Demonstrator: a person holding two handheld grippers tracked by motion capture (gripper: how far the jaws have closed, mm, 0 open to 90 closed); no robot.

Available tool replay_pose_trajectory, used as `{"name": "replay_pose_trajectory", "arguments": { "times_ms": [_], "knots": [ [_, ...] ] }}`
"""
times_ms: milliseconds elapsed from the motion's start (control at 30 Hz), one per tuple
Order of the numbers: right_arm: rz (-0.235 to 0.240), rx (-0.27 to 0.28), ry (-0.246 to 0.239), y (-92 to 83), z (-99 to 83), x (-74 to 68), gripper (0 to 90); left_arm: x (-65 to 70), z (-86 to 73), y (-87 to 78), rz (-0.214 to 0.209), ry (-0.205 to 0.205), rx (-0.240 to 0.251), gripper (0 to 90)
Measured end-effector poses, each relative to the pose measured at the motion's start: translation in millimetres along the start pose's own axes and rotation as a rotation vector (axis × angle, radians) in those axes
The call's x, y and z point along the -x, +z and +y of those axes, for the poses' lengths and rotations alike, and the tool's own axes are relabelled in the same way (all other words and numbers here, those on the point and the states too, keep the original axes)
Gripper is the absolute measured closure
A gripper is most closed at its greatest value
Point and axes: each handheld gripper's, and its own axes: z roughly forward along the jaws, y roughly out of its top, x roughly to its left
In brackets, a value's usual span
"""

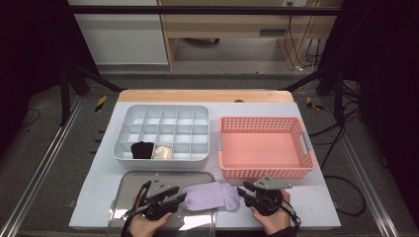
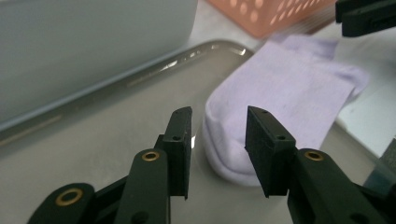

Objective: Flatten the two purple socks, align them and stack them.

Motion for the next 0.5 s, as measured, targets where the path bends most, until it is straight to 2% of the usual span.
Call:
{"name": "replay_pose_trajectory", "arguments": {
  "times_ms": [167,300,500],
  "knots": [
    [0.003,0.006,0.039,-6.4,-4.5,5.6,64.8,4.1,9.3,-2.9,-0.024,0.007,0.027,61.2],
    [0.022,-0.001,0.048,-3.3,-5.6,3.6,63.4,10.0,17.0,-2.5,-0.031,0.023,0.050,64.3],
    [0.026,-0.007,0.042,-0.2,-5.0,0.9,62.0,18.2,24.5,8.5,-0.039,0.039,0.049,69.1]
  ]
}}
